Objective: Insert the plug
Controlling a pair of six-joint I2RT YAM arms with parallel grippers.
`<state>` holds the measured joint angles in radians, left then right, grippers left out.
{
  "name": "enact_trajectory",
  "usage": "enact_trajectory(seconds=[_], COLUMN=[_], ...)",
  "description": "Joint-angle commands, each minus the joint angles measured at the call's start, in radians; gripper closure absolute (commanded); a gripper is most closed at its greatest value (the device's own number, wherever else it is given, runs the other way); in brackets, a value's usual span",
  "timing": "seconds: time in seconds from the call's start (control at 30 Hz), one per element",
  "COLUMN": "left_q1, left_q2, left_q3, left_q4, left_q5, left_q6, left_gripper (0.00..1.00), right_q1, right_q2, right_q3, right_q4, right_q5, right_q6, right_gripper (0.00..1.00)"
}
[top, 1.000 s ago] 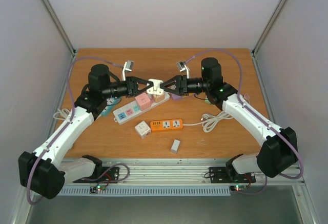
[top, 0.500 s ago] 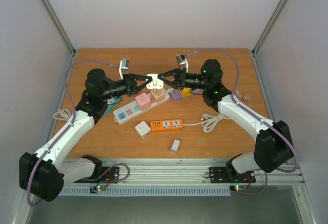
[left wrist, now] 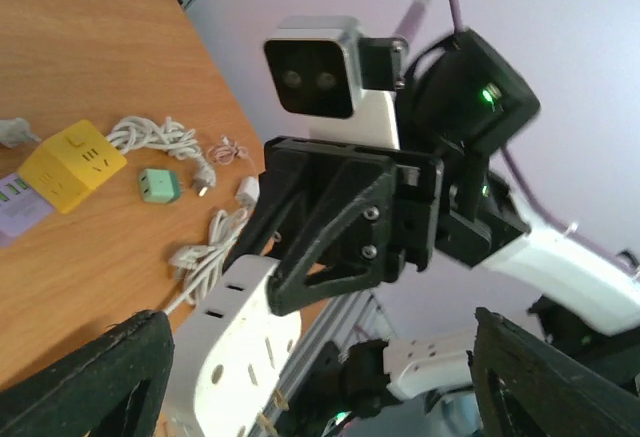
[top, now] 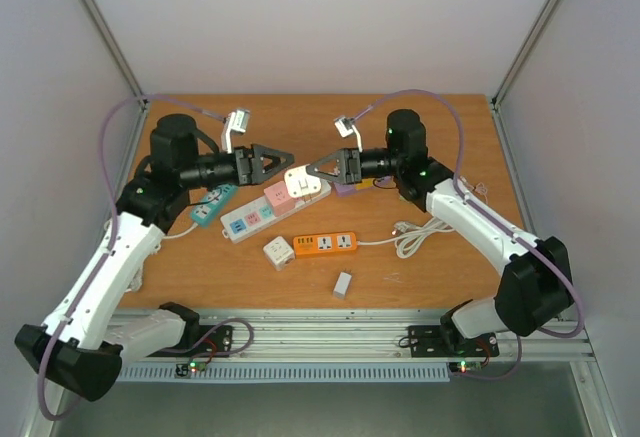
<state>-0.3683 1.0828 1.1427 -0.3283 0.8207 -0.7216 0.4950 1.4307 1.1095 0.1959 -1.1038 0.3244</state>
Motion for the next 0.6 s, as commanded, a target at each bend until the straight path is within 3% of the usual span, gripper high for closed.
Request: enact_trajectory(seconds=[0.0,0.17,0.3,0.57], left_q1=[-0.008,-0.022,-0.039,-0.185], left_q2=[-0.014,0.019,0.087,0.203], left_q3=[0.13,0.166,0.172,0.254], left_q4=[-0.409,-0.492,-0.515,-0.608], left_q5=[0.028,0.011,-0.047,-0.023], left_q6=[0.477,0.683,0.758,0.855], left_gripper=[0.18,0.19,0.23,0.26], right_q1=[0.007,0.007,0.007,0.008], right_q2=[-0.037,-0.012,0.008,0.088], right_q3=[0.083,0.225,0.308,0.447], right_q4=[-0.446,-0.745,-0.88,-1.061], right_q5=[-0.077,-0.033,-0.024,-0.04], right_q6=[-0.532,-0.845,-1.02,-1.169], right_gripper=[0.99,0.99,0.99,0.99])
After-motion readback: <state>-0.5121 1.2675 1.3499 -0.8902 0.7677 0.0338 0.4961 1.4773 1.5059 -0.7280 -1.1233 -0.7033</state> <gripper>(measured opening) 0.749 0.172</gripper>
